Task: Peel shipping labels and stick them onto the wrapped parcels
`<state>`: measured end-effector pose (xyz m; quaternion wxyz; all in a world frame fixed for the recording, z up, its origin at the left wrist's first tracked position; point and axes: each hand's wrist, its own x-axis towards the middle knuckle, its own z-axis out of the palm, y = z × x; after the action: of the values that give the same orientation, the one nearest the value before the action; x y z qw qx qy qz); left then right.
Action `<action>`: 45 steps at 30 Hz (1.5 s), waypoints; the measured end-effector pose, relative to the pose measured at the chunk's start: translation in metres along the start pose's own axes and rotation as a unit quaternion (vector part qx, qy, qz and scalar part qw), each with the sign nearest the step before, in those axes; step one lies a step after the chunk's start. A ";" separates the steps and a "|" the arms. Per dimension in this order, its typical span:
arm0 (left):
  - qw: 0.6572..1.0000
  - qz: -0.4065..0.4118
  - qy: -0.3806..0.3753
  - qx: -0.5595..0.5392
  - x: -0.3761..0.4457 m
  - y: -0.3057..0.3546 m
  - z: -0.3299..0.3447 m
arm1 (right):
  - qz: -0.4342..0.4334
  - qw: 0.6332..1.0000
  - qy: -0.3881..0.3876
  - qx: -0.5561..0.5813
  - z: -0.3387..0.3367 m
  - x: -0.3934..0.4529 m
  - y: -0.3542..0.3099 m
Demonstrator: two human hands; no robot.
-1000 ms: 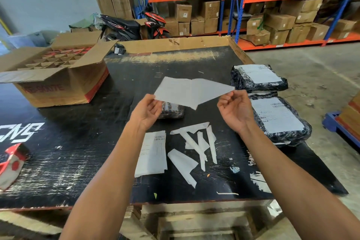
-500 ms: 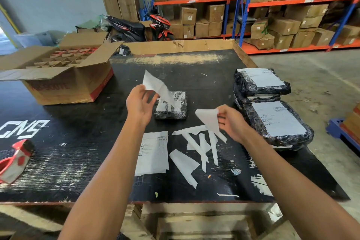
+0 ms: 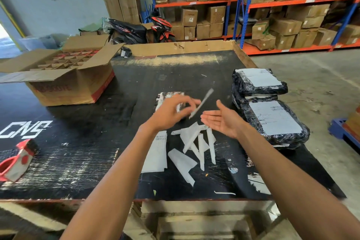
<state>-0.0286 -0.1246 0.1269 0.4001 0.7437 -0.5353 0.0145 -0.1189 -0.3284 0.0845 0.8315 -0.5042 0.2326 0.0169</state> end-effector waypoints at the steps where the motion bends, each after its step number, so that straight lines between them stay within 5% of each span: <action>1: 0.996 0.045 -0.050 0.053 0.000 -0.001 0.005 | 0.027 0.999 0.000 0.030 -0.004 0.002 -0.004; 4: 0.979 0.095 -0.110 0.145 0.000 -0.004 0.017 | 0.041 0.994 0.038 0.096 -0.009 0.004 -0.009; 11: 0.963 0.065 -0.079 0.250 -0.015 -0.014 0.035 | -0.124 0.979 0.153 -0.043 -0.021 0.011 -0.008; 14: 0.980 -0.015 -0.067 0.189 -0.022 -0.016 0.041 | -0.162 0.970 0.171 -0.056 -0.029 0.010 -0.012; 16: 0.987 -0.136 0.033 0.083 -0.021 -0.012 0.051 | -0.165 0.972 0.137 -0.096 -0.034 0.010 -0.013; 21: 0.899 -0.341 0.179 -0.208 0.001 0.004 0.075 | -0.178 0.969 0.058 -0.160 -0.032 0.010 -0.012; 26: 0.875 -0.363 0.208 -0.244 0.008 -0.001 0.080 | -0.188 0.967 -0.002 -0.171 -0.026 0.020 -0.009; 32: 0.882 -0.359 0.223 -0.211 0.014 -0.036 0.056 | -0.197 0.960 0.069 -0.184 -0.009 0.057 0.007; 38: 0.869 -0.384 0.242 -0.199 0.023 -0.096 0.013 | -0.174 0.953 0.034 -0.247 0.024 0.097 0.002; 45: 0.877 -0.391 0.203 -0.192 0.043 -0.167 -0.027 | -0.166 0.951 0.083 -0.245 0.067 0.154 -0.005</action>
<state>0.1359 -0.1234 0.0675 0.6078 0.7820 -0.1000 -0.0951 0.0445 -0.3057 0.0528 0.6509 -0.7239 0.2025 -0.1067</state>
